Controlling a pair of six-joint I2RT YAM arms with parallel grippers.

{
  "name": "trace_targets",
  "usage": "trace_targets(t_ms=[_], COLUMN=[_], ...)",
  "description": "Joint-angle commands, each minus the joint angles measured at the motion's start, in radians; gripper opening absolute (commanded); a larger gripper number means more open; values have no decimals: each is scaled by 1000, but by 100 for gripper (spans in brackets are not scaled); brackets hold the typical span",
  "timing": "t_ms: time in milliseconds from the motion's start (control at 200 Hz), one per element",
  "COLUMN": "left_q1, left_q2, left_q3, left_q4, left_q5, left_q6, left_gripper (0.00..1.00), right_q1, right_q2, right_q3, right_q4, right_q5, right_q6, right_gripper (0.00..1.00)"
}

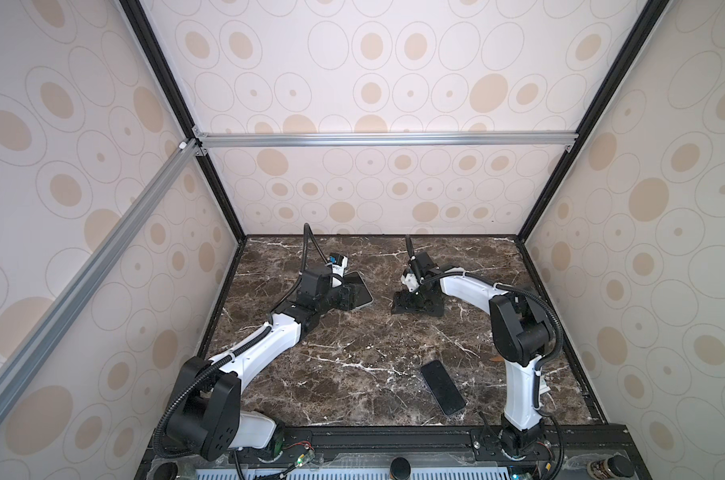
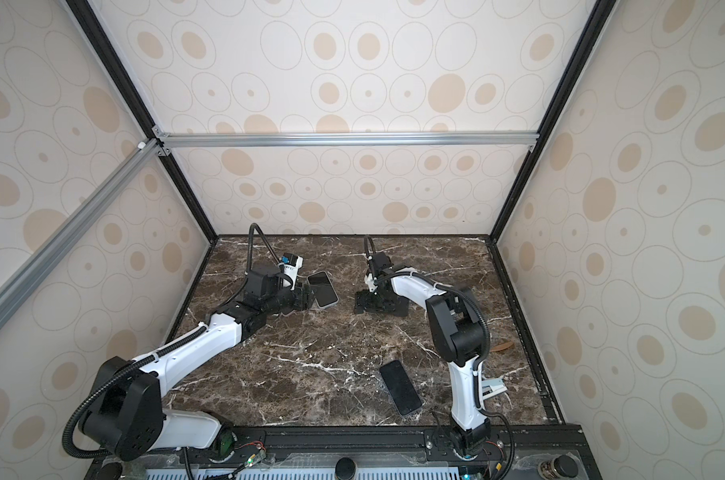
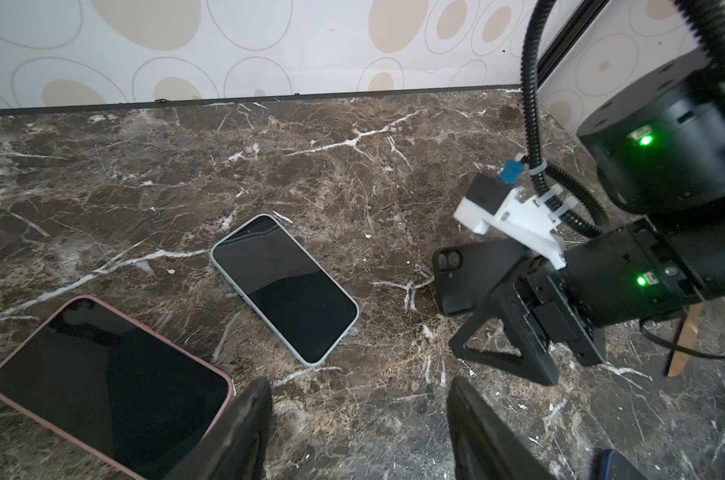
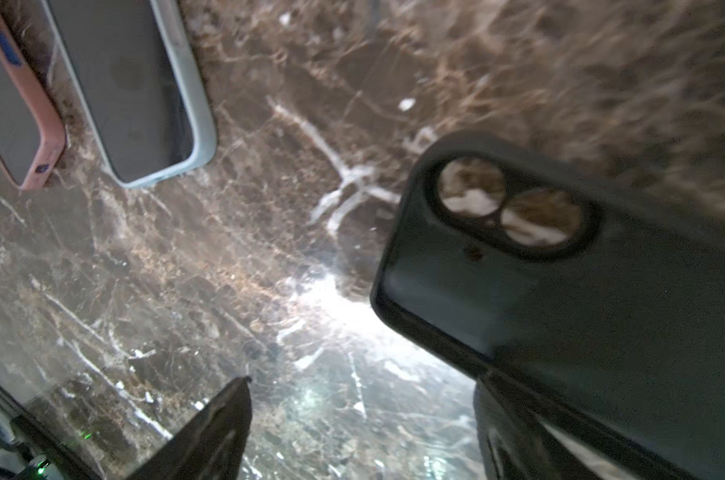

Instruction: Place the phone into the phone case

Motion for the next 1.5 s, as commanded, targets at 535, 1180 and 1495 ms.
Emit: trace_targets(t_ms=[535,1180,1495], left_q1=[10,16,29], left_q2=[-43,-53,-144], left_q3=[-2,-2,-17], left_q4=[1,2,-6], left_q5=[-9,-23,-78], left_q6=[14,22,47], left_gripper=[67,67,67], right_q1=[96,95,138], right_q2=[-26,114,37], right_q3=[42,139,19], right_q4=[-58,-126,-68], right_q5=[-35,42,-80], right_q6=[22,-92,-58], right_gripper=[84,84,83])
